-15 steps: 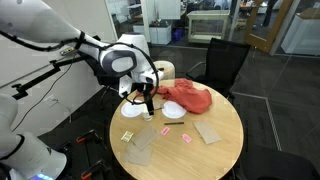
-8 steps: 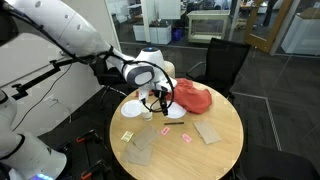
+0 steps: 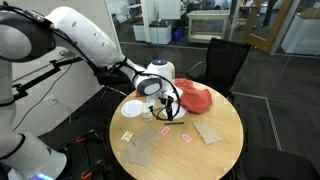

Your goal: Pick the pen on the table and put it in the cup

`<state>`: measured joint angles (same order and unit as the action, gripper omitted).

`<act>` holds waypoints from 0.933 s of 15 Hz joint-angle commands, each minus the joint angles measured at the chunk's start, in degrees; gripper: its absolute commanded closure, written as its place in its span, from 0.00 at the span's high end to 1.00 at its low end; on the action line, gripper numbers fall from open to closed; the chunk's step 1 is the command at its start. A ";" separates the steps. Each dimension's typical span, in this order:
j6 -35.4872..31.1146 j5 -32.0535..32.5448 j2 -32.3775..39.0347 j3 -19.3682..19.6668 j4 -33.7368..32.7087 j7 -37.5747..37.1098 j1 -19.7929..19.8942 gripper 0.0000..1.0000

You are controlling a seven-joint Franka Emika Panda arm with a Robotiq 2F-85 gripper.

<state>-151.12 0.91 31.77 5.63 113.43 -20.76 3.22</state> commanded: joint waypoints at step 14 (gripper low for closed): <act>-1.77 -4.75 9.11 0.56 -8.40 0.51 -0.82 1.00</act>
<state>-151.29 -1.73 36.61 5.74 109.43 -20.53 2.66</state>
